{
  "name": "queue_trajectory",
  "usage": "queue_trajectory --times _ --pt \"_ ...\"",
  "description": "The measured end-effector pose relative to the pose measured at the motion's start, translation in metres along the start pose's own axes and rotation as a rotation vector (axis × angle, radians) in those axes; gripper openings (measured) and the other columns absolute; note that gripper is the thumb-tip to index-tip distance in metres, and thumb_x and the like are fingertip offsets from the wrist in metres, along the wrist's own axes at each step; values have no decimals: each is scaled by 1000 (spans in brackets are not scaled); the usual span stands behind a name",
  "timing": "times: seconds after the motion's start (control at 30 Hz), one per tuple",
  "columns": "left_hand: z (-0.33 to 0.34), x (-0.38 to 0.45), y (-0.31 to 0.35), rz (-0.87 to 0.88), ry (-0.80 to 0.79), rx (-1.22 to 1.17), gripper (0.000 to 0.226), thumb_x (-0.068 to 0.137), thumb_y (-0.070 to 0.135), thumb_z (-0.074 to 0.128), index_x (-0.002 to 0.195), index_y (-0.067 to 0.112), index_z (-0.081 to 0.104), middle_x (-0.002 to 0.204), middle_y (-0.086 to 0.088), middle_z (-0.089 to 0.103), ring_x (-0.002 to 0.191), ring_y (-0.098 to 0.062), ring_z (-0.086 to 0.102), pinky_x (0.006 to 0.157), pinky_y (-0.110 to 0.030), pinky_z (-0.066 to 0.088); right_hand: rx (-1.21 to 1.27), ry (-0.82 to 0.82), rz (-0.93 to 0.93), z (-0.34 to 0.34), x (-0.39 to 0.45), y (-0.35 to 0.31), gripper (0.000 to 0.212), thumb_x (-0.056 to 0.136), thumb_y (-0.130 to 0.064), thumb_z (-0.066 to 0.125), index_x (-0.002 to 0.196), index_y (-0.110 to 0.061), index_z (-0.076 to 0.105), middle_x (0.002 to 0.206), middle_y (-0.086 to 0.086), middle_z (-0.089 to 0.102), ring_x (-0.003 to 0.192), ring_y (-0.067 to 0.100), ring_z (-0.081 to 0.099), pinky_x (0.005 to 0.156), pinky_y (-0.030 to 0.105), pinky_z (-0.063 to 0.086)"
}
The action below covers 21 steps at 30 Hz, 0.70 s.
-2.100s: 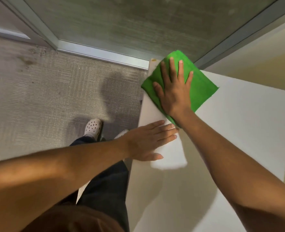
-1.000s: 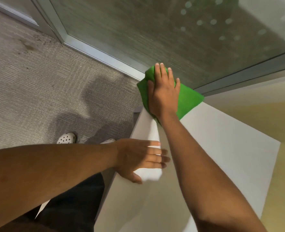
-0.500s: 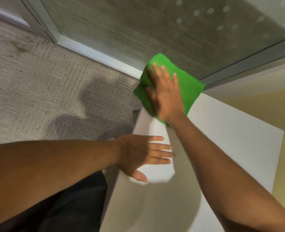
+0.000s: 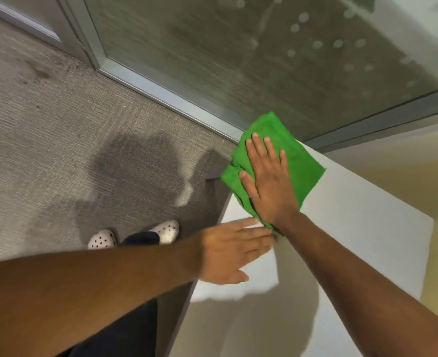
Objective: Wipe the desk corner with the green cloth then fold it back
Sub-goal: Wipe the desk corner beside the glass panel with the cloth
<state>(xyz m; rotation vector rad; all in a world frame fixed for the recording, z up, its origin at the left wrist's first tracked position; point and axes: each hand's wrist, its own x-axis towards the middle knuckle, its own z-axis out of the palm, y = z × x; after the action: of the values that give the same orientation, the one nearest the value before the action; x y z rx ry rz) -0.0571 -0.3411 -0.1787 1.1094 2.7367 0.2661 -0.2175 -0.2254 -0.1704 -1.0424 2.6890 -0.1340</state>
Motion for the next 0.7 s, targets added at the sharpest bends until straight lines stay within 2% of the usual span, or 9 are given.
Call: queue_trajectory --times 0.1,0.17,0.23,0.27,0.37,0.47,0.6,0.7 --pt "10 -17 32 -503 137 -133 87 107 54 38 167 -3 11 178 -21 4 166 -33 1 133 -51 15 -3 58 41 -10 31 8 67 110 -51 35 168 -21 22 179 -2 15 166 23 8 133 55 7" --pt "12 -11 46 -709 185 -218 88 107 54 38 166 -5 10 178 -23 2 166 -35 2 133 -52 18 30 106 149 -16 50 11 65 110 -49 37 167 -20 25 175 2 27 164 25 21 132 55 14" --pt "9 0 48 -829 218 -266 84 107 52 37 166 -4 13 178 -21 5 165 -36 6 132 -53 20 49 154 219 -15 60 11 63 111 -48 36 166 -18 28 171 5 37 160 27 30 129 56 23" --pt "6 4 47 -851 223 -285 83 107 51 35 166 -4 14 177 -21 5 165 -36 6 132 -53 19 51 164 228 -13 57 8 63 111 -47 34 167 -17 27 171 5 37 160 28 29 129 56 22" --pt "11 6 50 -868 209 -271 83 108 51 31 167 -3 8 177 -22 -3 165 -36 -1 133 -55 14 46 148 168 -3 20 2 63 113 -44 26 169 -15 20 178 3 19 165 28 13 133 54 11" --pt "18 7 51 -863 220 -222 87 108 52 31 166 -4 2 177 -24 -6 165 -36 -5 133 -55 12 30 106 79 8 -22 3 65 112 -47 23 169 -17 16 179 1 11 167 25 5 134 56 8" --pt "24 11 49 -849 240 -212 90 106 57 32 166 -5 5 177 -25 -3 165 -37 -4 133 -57 10 -32 120 106 9 -17 9 76 107 -61 32 169 -21 17 179 -2 12 166 26 5 132 56 7" --pt "25 11 49 -827 239 -163 89 105 58 27 166 -4 10 177 -27 -3 165 -39 -5 133 -58 5 -24 163 221 2 15 8 79 103 -66 35 169 -24 20 178 -2 17 166 27 10 131 57 8"
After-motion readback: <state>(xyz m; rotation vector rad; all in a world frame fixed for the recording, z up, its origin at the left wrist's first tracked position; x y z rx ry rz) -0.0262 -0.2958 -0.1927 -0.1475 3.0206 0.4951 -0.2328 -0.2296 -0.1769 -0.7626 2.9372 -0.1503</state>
